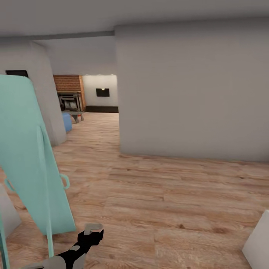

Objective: Move the two storage containers from the living room to the garage. In the garage, place one container on the floor and stack the other container on top of it (either order is fine).

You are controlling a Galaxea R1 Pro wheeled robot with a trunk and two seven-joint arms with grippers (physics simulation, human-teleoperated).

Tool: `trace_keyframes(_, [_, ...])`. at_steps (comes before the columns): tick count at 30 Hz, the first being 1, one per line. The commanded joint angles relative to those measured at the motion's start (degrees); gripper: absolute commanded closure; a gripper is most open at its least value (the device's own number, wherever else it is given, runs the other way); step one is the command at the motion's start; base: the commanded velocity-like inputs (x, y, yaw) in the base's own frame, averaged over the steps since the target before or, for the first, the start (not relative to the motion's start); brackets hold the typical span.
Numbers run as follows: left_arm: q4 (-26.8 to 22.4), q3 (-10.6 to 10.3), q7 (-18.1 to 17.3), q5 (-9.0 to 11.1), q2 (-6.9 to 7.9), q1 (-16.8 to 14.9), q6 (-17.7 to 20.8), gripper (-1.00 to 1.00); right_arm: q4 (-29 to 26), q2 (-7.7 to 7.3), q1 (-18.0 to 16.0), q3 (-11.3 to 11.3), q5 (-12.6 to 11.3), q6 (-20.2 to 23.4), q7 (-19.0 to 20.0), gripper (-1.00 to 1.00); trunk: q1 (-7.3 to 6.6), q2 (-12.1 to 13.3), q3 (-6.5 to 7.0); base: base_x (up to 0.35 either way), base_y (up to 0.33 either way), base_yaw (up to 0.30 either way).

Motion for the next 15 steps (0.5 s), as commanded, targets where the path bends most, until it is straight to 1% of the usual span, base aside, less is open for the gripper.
trace_keyframes(1, [0.24,0.50,0.02,-0.56,-0.02,-0.11,-0.38,-1.00,-0.07,-0.01,0.02,0.03,0.19,-0.04,-0.25,-1.00,0.04,-0.03,-0.05,0.325,-0.087,0.288])
trace_keyframes(7, [0.24,0.50,0.02,-0.56,-0.20,-0.11,-0.38,-1.00,-0.07,-0.01,0.02,0.03,0.19,-0.04,-0.19,-1.00,0.04,-0.03,-0.05,0.325,-0.089,0.250])
trace_keyframes(10, [0.24,0.50,0.02,-0.56,-0.24,-0.11,-0.38,-1.00,-0.07,-0.01,0.02,0.03,0.19,-0.04,-0.18,-1.00,0.04,-0.03,-0.05,0.325,-0.114,0.081])
trace_keyframes(15, [0.24,0.50,0.02,-0.56,-0.32,-0.11,-0.38,-1.00,-0.07,-0.01,0.02,0.03,0.19,-0.04,-0.17,-1.00,0.04,-0.03,-0.05,0.325,-0.140,0.017])
